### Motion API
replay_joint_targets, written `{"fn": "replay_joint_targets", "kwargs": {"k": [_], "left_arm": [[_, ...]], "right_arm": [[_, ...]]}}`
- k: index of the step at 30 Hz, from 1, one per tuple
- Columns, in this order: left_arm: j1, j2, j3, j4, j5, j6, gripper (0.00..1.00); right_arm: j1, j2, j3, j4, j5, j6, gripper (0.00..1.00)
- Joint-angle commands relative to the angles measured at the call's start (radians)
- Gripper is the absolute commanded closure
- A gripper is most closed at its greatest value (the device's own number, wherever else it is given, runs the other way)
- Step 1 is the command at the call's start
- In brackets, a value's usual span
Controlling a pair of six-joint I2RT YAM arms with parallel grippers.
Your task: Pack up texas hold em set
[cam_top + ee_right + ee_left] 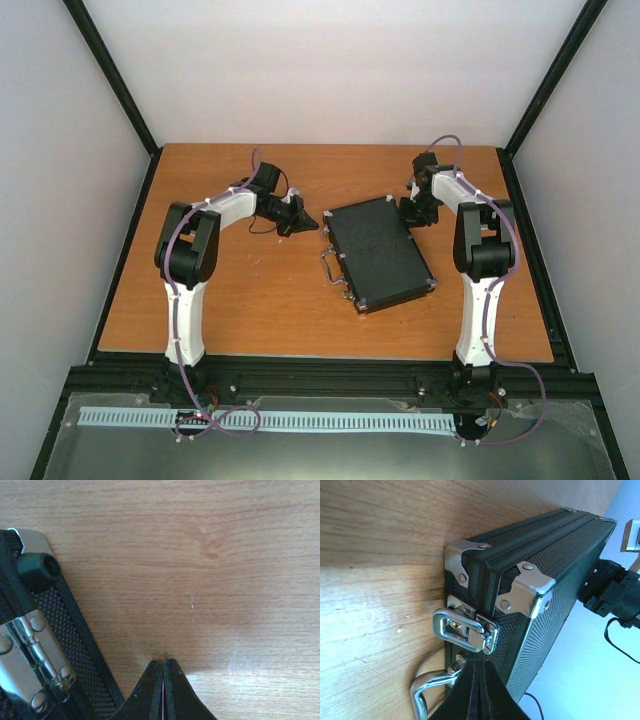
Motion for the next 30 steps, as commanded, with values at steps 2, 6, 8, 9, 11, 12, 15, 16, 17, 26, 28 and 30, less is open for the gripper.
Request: {"fn": "replay_joint_targets", "kwargs": {"k": [2,6,8,9,11,12,15,16,17,26,28,30], "left_arm": [[-0.019,0.013,0.026,0.025,0.036,-0.010,0.99],[-0.021,0.014,0.017,0.018,0.037,-0.003,0.99],[-0.021,0.011,0.011,0.006,0.036,0.005,0.99],[-0.021,0.006,0.009,0.005,0.035,0.012,0.99],[-0.021,0.001,-0.005,-0.031,0.033,0.025,0.99],[-0.021,-0.003,-0.014,-0.034,0.034,0.030,0.99],[-0.021,-0.011,-0.039,-0.035,0.033,0.038,0.99],[-0.021,-0.013,-0.044,-0.034,0.035,0.037,0.99],[-0.021,-0.015,-0.049,-0.033,0.036,0.040,0.99],[-0.021,0.012,-0.039,-0.013,0.054,0.034,0.99],[-0.021,0.019,-0.039,-0.010,0.060,0.026,0.99],[-0.022,0.025,-0.039,-0.009,0.066,0.025,0.99]], "right_arm": [[0.014,0.029,0.002,-0.019,-0.009,-0.012,0.97],[0.009,0.027,-0.002,-0.020,-0.006,-0.012,0.97],[0.009,0.029,-0.002,-0.021,-0.006,-0.012,0.97],[0.008,0.029,-0.003,-0.021,-0.004,-0.012,0.97],[0.008,0.030,-0.001,-0.021,-0.004,-0.011,0.97],[0.008,0.030,0.000,-0.022,-0.003,-0.012,0.97],[0.008,0.033,0.007,-0.024,-0.002,-0.008,0.97],[0.008,0.033,0.007,-0.025,-0.002,-0.009,0.97],[0.008,0.032,0.007,-0.026,0.000,-0.008,0.97],[0.008,0.039,0.004,-0.026,-0.001,-0.001,0.97],[0.008,0.040,0.002,-0.026,-0.002,0.001,0.97],[0.008,0.040,0.001,-0.027,-0.004,0.003,0.97]]}}
